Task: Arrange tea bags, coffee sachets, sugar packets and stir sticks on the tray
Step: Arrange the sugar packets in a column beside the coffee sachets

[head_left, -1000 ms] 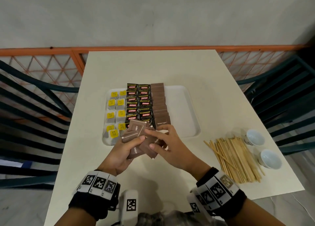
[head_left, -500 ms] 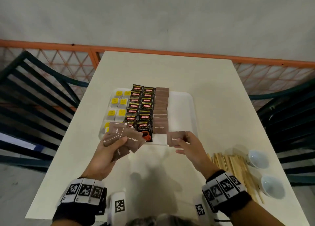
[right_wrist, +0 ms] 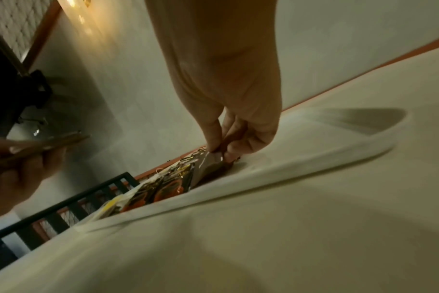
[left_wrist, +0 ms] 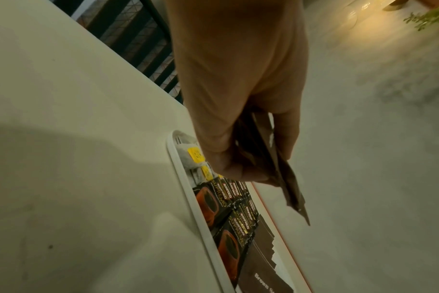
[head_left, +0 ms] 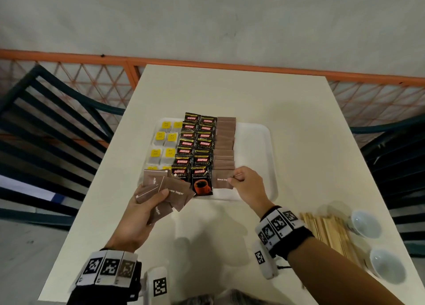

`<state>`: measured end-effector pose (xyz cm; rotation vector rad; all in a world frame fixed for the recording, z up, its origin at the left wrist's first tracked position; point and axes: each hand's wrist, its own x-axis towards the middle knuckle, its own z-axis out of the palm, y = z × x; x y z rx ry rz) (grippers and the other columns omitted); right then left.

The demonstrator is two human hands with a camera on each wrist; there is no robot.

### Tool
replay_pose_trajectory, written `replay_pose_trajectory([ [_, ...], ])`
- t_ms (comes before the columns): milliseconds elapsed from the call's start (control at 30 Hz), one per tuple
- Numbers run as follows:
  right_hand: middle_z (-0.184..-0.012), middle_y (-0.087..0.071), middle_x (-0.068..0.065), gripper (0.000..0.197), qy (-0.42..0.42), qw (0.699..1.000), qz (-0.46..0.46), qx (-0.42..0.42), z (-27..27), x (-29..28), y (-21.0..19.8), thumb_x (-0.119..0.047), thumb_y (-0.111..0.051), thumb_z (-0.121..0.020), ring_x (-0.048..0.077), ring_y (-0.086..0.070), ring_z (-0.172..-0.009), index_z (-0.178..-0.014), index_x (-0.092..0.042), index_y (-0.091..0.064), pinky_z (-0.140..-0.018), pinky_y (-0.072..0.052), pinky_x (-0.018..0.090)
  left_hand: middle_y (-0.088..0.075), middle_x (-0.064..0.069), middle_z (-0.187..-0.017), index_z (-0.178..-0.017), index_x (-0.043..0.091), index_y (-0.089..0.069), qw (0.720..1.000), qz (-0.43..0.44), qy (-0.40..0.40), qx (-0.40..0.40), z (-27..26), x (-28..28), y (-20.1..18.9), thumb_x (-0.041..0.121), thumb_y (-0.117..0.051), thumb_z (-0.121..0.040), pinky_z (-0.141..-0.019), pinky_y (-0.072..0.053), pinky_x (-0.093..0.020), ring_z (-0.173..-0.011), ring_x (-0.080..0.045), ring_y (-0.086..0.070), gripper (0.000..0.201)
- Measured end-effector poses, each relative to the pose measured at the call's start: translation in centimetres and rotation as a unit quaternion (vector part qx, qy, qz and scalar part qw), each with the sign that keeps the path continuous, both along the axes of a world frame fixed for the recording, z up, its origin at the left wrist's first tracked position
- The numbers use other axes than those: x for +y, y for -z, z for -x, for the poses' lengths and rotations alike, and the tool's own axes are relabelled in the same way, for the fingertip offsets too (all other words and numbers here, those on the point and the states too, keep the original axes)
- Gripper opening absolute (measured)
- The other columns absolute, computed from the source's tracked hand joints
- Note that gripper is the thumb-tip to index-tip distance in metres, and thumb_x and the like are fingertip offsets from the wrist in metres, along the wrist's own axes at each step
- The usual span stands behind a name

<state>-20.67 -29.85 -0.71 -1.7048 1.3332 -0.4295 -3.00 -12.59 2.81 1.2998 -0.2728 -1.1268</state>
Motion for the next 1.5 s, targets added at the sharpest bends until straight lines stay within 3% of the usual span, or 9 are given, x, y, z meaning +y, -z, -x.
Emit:
replay_pose_trajectory([
  [100,-0.066,-0.058,-0.005,0.012,0.025,0.999,0.023,-0.007,-0.1,0.1,0.1,-0.007,-0.066,-0.082,-0.002,-0.051,-0.059,-0.084,-0.010,-0.055,-0.054,-0.038,-0.001,-0.074,-0.003,-0.086,-0.107,0.010,-0.062,1.000,0.010,0.012,0.011,-0.1,-0.7,-0.1,0.007,-0.061,-0.080,-0.061,-0.055,-0.020,-0.078,-0.011,-0.071,0.028],
  [233,-0.059,-0.052,-0.003,0.022,0.018,0.999,0.030,0.013,-0.2,0.3,0.2,-0.006,-0.064,-0.084,0.008,-0.051,-0.057,-0.097,-0.012,-0.047,-0.053,-0.040,0.008,-0.074,-0.006,-0.094,-0.114,0.008,-0.061,0.999,0.005,0.027,0.018,-0.6,-1.3,0.4,0.039,-0.091,-0.033,-0.064,-0.056,-0.023,-0.084,-0.015,-0.071,0.092],
  [300,-0.062,-0.054,0.001,0.027,0.009,0.999,0.035,0.023,-0.2,0.2,0.4,-0.006,-0.063,-0.085,0.014,-0.053,-0.061,-0.104,-0.011,-0.045,-0.056,-0.040,0.011,-0.074,-0.007,-0.095,-0.118,0.006,-0.059,0.999,0.004,0.033,0.020,-0.6,-1.7,0.7,0.041,-0.092,-0.029,-0.064,-0.056,-0.023,-0.085,-0.015,-0.071,0.101],
  [533,-0.085,-0.051,0.003,0.025,0.014,0.997,0.065,0.031,-0.2,0.6,0.0,-0.018,-0.060,-0.088,0.016,-0.051,-0.076,-0.107,-0.012,-0.045,-0.059,-0.036,0.015,-0.064,-0.019,-0.118,-0.126,0.002,-0.052,0.998,0.005,0.045,0.049,-0.1,-2.7,1.3,0.022,-0.081,-0.062,-0.070,-0.055,-0.024,-0.098,-0.020,-0.067,0.073],
  [800,-0.083,-0.063,-0.004,0.025,-0.130,0.980,-0.109,-0.102,-1.4,4.2,-4.1,-0.040,-0.060,-0.085,0.004,-0.059,-0.066,-0.098,-0.019,-0.057,-0.057,-0.045,0.018,-0.072,-0.011,-0.090,-0.117,-0.003,-0.056,0.997,0.028,0.056,0.040,1.3,-3.4,0.8,0.010,-0.062,-0.076,-0.067,-0.055,-0.025,-0.081,-0.017,-0.069,0.043],
  [933,-0.076,-0.062,-0.002,0.021,-0.110,0.975,-0.117,-0.153,-1.6,4.4,-4.0,-0.021,-0.070,-0.081,0.005,-0.056,-0.058,-0.094,-0.011,-0.058,-0.051,-0.046,0.020,-0.074,-0.008,-0.085,-0.106,0.006,-0.062,0.995,0.047,0.087,0.021,1.8,-3.2,0.7,0.020,-0.070,-0.068,-0.067,-0.055,-0.026,-0.079,-0.017,-0.070,0.041],
  [1133,-0.079,-0.063,-0.004,0.012,-0.125,0.970,-0.136,-0.156,-1.1,4.0,-4.2,-0.019,-0.059,-0.090,0.004,-0.059,-0.064,-0.095,-0.009,-0.063,-0.055,-0.051,0.017,-0.071,-0.014,-0.103,-0.120,0.000,-0.054,0.993,0.038,0.112,0.010,1.8,-2.8,1.4,0.032,-0.092,-0.041,-0.069,-0.055,-0.029,-0.093,-0.022,-0.068,0.093],
  [1333,-0.067,-0.066,-0.003,0.007,-0.008,0.938,-0.194,-0.288,0.2,1.9,-4.2,-0.006,-0.060,-0.087,0.008,-0.059,-0.060,-0.088,-0.012,-0.064,-0.056,-0.048,0.018,-0.073,-0.004,-0.083,-0.105,0.003,-0.060,0.997,0.042,0.066,0.028,1.7,-2.6,1.7,0.023,-0.089,-0.042,-0.063,-0.054,-0.023,-0.081,-0.014,-0.070,0.072],
  [1500,-0.068,-0.062,0.001,0.012,-0.021,0.991,-0.085,-0.099,2.5,-0.7,-2.3,-0.011,-0.068,-0.082,0.011,-0.053,-0.060,-0.085,-0.018,-0.059,-0.059,-0.042,0.020,-0.074,-0.001,-0.078,-0.097,0.007,-0.061,0.998,0.048,0.027,0.035,0.6,-1.8,1.7,0.018,-0.079,-0.044,-0.061,-0.055,-0.021,-0.075,-0.012,-0.070,0.057],
])
